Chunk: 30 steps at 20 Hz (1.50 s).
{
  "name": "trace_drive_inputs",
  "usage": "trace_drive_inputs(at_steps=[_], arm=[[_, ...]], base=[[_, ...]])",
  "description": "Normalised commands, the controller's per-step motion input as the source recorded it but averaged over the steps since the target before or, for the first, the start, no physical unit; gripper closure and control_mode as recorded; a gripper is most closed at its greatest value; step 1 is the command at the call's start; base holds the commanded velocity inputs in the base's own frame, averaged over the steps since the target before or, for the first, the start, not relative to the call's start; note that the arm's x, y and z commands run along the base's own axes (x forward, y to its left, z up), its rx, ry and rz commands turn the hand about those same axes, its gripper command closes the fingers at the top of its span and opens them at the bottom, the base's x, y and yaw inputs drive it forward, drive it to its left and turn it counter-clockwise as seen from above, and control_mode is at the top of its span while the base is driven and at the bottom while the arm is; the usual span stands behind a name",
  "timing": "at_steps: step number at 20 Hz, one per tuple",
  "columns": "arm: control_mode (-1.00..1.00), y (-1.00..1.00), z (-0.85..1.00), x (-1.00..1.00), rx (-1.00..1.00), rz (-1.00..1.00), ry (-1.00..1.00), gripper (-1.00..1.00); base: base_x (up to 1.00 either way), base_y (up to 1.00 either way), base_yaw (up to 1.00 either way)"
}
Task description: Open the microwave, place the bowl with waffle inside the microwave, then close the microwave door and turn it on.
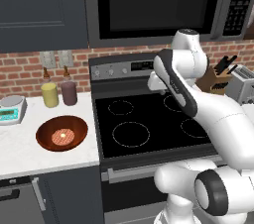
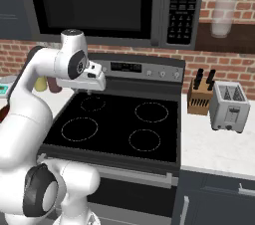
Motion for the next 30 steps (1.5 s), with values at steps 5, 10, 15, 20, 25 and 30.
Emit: trace_drive_inputs(at_steps=[5,10,15,20,25,30], arm=[[-1.0,0.0,0.0,-0.29,0.0,0.0,-0.05,-1.0],[-1.0,-0.13,0.46,-0.81,0.0,0.0,-0.62,-1.0],[-1.0,-0.79,0.55,-0.27,0.01,0.03,-0.84,-1.0],[-1.0,-0.99,0.59,0.31,0.18,0.0,-0.48,-1.0],[-1.0,-0.74,0.29,0.53,0.25,0.0,0.01,-1.0],[-1.0,-0.28,0.02,0.58,0.14,0.0,0.08,-1.0]], base=[[0.0,0.0,0.0],[0.0,0.0,0.0],[0.0,0.0,0.0],[0.0,0.0,0.0],[0.0,0.0,0.0],[0.0,0.0,0.0]])
